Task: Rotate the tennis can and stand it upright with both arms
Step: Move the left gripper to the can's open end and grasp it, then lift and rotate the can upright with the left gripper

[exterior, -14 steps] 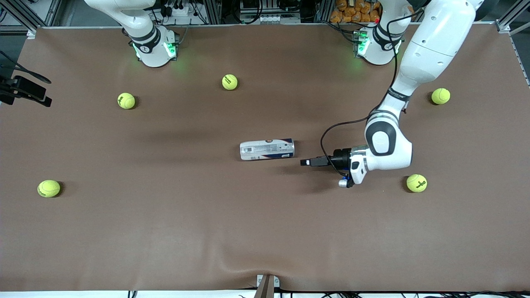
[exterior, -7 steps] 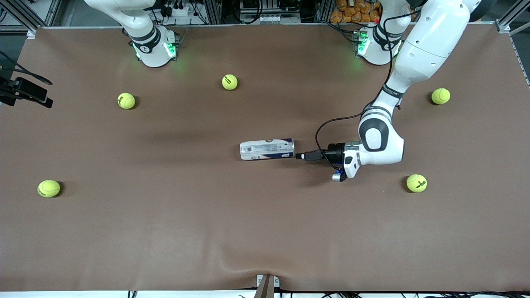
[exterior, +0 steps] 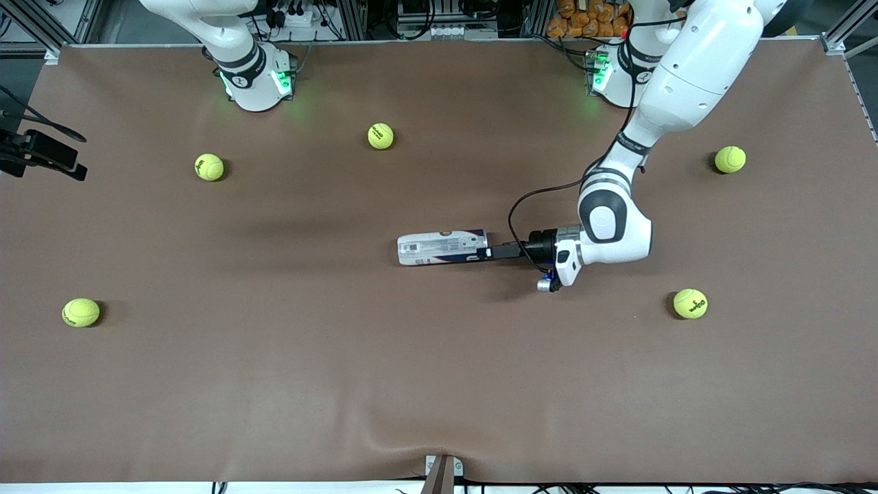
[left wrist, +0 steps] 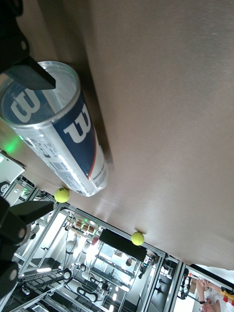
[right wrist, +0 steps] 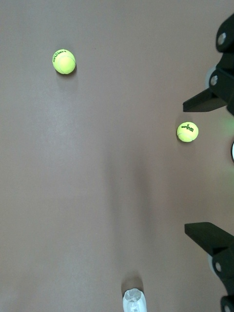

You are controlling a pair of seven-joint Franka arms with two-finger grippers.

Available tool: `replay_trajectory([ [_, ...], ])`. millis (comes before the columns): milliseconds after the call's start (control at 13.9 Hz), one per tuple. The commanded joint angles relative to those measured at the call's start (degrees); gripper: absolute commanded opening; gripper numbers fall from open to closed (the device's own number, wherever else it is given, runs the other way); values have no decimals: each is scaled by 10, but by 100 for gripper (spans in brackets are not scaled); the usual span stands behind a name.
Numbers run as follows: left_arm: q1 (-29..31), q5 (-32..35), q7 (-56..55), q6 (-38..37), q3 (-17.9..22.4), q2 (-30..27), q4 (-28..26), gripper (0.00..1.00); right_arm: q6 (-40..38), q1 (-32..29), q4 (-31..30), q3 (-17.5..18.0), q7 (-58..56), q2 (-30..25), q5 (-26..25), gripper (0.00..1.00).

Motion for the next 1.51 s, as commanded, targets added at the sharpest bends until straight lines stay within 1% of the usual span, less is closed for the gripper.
replay_trajectory([
  [0, -7, -30, 16, 13, -3, -2, -8, 100, 0, -11, -3, 5, 5, -5, 2, 100],
  [144, -24, -75, 30, 28, -3, -1, -8, 100, 0, -11, -3, 5, 5, -5, 3, 100],
  [216, -27, -88, 34, 29, -2, 1, -7, 97, 0, -10, -3, 5, 5, -5, 3, 100],
  [288, -32, -89, 41, 31, -2, 2, -6, 83, 0, -10, -3, 5, 5, -5, 3, 100],
  [431, -24, -88, 50, 31, -2, 1, -7, 27, 0, -10, -3, 5, 6, -5, 4, 100],
  [503, -17, -88, 50, 29, -2, -5, -10, 9, 0, -10, -3, 5, 5, -5, 4, 100],
  [575, -16, -88, 50, 29, -2, -7, -10, 0, 1, -10, -3, 5, 5, -5, 4, 100],
  [1007, -23, -82, 36, 29, -1, -13, 5, 0, 0, -10, -3, 5, 5, -5, 4, 100],
  [1078, -26, -79, 12, 30, 1, -14, 17, 0, 0, -10, -3, 5, 5, -5, 3, 100],
  [1150, -28, -62, -33, 31, 1, -23, 28, 0, 0, -10, -3, 5, 6, -5, 3, 100],
  [1438, -47, 98, -245, 51, 1, -48, 90, 0, 0, -10, -3, 5, 5, -5, 3, 100],
])
